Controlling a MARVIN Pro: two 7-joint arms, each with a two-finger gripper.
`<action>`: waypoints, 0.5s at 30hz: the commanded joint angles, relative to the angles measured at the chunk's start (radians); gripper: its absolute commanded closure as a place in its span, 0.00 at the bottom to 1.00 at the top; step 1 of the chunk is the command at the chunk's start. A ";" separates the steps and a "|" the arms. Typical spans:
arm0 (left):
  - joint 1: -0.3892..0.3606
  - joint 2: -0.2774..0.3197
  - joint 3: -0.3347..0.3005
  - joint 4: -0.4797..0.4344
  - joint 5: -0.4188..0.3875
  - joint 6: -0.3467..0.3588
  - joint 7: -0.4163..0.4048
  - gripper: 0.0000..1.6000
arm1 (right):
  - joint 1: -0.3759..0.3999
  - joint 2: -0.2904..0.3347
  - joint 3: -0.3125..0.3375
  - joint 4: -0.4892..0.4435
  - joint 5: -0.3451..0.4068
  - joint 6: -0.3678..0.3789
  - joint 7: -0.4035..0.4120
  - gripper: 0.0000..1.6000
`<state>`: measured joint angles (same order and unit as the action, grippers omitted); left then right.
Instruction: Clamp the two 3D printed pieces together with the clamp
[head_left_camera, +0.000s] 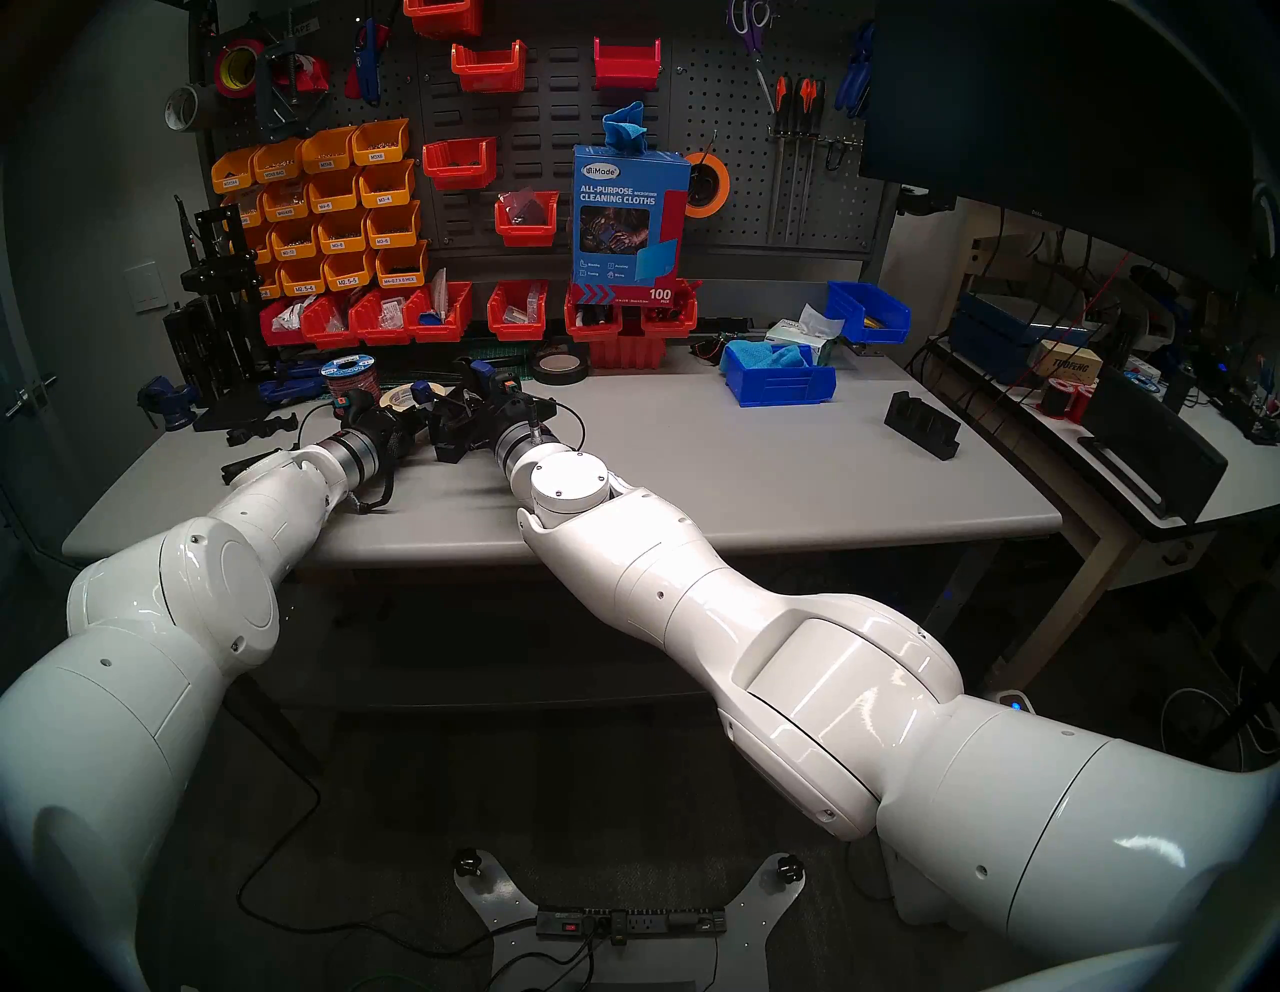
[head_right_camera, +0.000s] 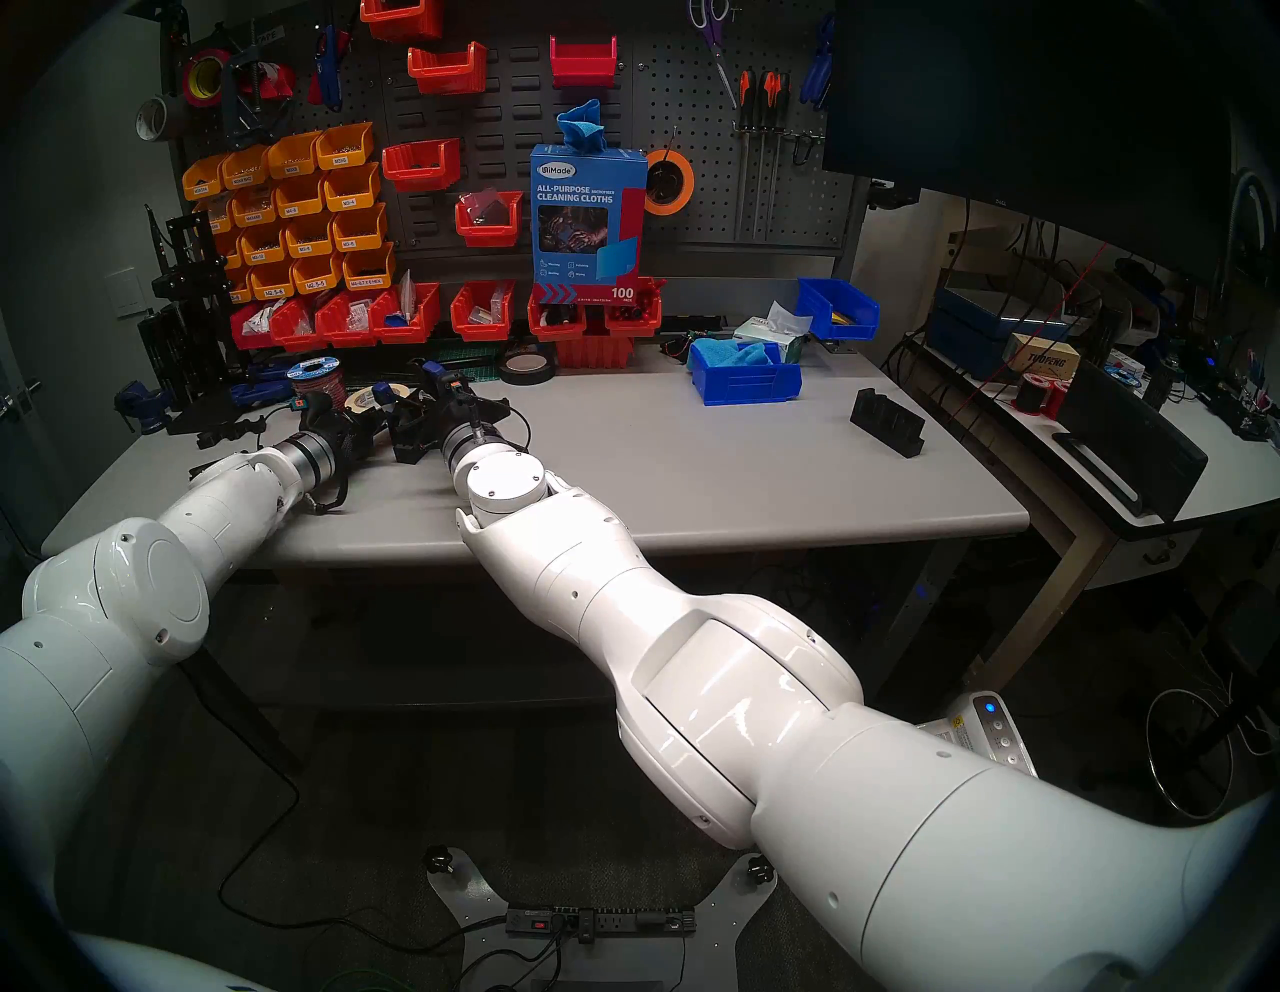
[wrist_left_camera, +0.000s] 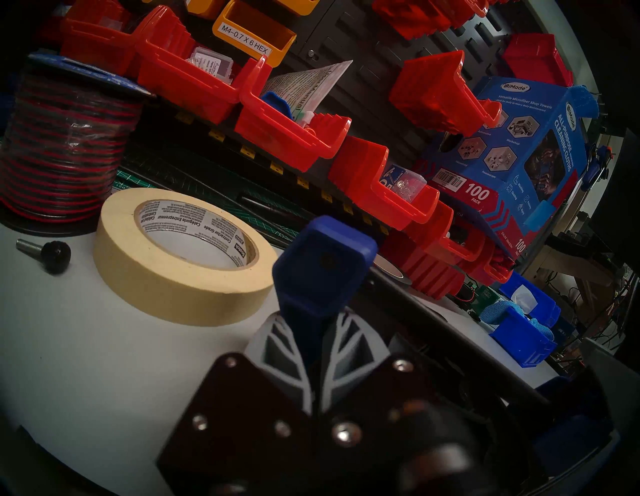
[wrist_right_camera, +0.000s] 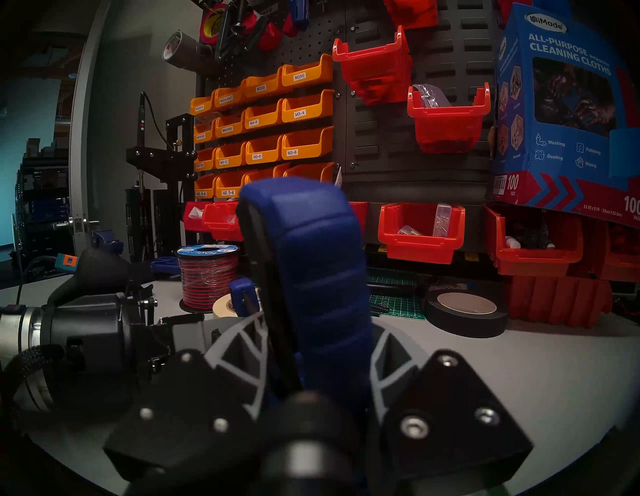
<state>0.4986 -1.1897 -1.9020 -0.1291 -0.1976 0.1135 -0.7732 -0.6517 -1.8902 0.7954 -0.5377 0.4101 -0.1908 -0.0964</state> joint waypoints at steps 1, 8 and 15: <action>-0.008 -0.047 0.008 0.001 0.001 0.005 -0.051 1.00 | 0.013 -0.055 -0.017 -0.013 0.005 -0.002 0.043 1.00; -0.008 -0.048 0.010 0.001 -0.001 0.005 -0.050 1.00 | 0.015 -0.050 -0.022 -0.007 0.014 -0.013 0.052 1.00; -0.009 -0.052 0.013 0.001 -0.002 0.004 -0.050 1.00 | 0.017 -0.051 -0.029 -0.001 0.022 -0.024 0.062 1.00</action>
<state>0.4985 -1.1898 -1.8981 -0.1291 -0.2017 0.1125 -0.7696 -0.6463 -1.8865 0.7841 -0.5239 0.4305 -0.2149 -0.0755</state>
